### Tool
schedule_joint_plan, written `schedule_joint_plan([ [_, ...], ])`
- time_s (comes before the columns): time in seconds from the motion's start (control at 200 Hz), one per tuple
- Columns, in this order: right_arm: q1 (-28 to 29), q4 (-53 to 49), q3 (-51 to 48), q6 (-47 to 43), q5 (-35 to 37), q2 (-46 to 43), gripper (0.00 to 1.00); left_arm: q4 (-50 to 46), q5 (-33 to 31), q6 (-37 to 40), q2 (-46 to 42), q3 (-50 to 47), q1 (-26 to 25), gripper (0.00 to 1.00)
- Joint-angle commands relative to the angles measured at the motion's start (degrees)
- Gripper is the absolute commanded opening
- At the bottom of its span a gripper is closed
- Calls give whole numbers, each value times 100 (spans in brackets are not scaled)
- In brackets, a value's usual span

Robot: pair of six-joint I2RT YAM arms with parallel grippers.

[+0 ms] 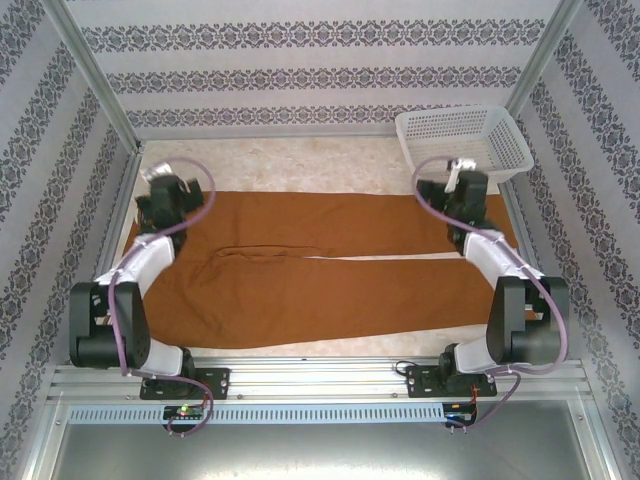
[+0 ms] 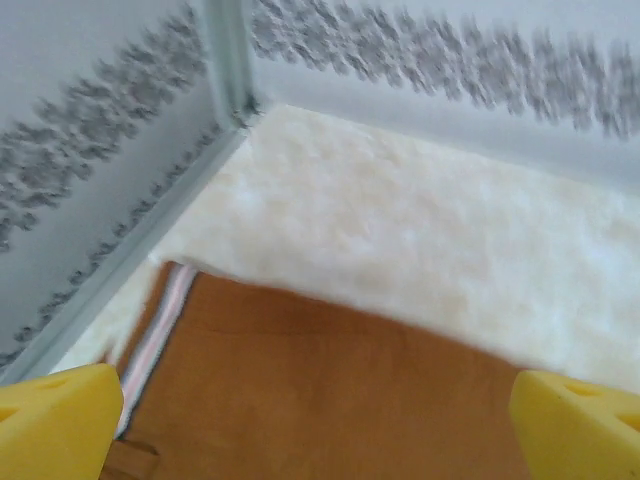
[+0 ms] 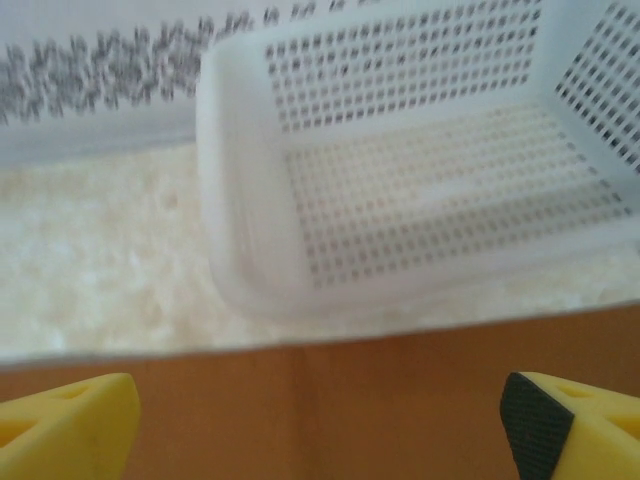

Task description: Roll up the long pants

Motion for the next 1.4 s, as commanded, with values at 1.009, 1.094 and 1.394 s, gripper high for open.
schedule_joint_plan([
  [1.009,-3438,-3302,-1318,3286,-2333,-2247,92,-5681,468,-3959,-1872,-1765,4088,100],
  [1.094,-3521,-3335,-1358,3336,-2400,-2218,92,-5463,389,-3961,-1756,-1903,4146,100],
  [1.394,-3732,-3437,-1452,3345,-2482,-2393,91,-4326,637,-3781,-881,-2006,4409,100],
])
